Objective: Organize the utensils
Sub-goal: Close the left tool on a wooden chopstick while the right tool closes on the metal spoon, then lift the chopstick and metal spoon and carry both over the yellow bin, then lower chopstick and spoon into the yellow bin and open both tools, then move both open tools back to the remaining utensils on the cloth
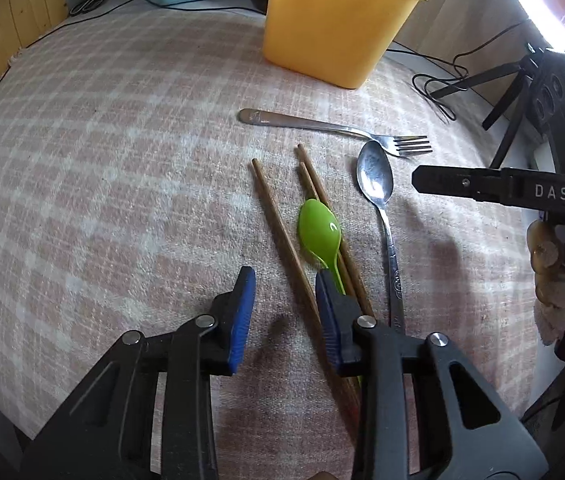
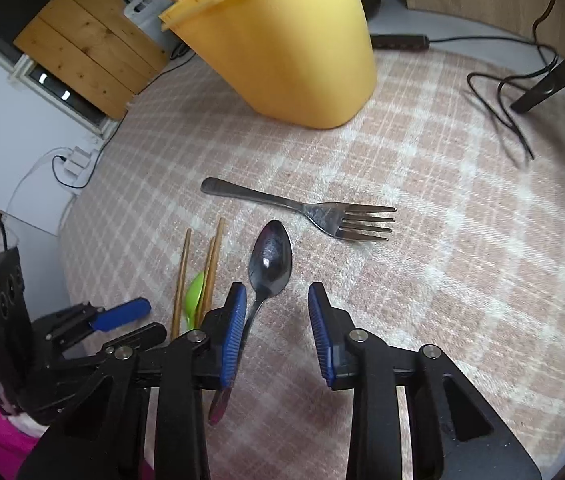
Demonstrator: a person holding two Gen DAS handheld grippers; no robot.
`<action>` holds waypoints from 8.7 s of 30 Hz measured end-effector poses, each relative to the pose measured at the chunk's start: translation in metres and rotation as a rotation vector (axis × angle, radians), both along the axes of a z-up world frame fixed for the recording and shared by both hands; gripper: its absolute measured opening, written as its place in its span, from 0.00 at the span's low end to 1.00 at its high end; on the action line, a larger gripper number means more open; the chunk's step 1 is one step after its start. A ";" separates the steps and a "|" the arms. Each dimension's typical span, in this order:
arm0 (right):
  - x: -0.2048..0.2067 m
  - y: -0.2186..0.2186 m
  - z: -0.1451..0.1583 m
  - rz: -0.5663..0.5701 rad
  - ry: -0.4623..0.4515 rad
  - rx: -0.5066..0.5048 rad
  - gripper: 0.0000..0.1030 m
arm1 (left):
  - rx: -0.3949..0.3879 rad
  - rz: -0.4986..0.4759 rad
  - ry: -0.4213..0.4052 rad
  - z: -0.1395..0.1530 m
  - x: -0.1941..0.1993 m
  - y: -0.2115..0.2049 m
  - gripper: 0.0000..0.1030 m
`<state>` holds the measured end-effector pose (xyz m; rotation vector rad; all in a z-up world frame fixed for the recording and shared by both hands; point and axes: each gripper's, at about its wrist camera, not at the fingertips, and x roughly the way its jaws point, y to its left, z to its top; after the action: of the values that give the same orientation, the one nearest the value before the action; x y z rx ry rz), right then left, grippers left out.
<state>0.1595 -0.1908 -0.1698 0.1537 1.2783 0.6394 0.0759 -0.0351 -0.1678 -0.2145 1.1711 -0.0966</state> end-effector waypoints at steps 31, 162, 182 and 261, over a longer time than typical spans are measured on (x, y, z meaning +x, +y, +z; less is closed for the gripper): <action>0.020 0.040 -0.016 0.025 -0.026 -0.107 0.10 | 0.065 0.002 -0.002 -0.018 0.046 -0.010 0.07; 0.102 0.049 0.160 -0.275 -0.737 -0.282 0.00 | -0.123 -0.035 -0.578 0.177 0.244 0.043 0.04; 0.109 0.042 0.137 -0.277 -0.622 -0.232 0.02 | -0.124 -0.093 -0.478 0.142 0.222 0.039 0.04; -0.050 -0.042 0.037 -0.316 -0.197 -0.006 0.41 | -0.095 -0.199 -0.041 0.019 0.006 -0.009 0.29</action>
<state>0.1091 -0.2327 -0.1331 0.2752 1.0377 0.3694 0.0821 -0.0439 -0.1489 -0.1786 1.1459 -0.3308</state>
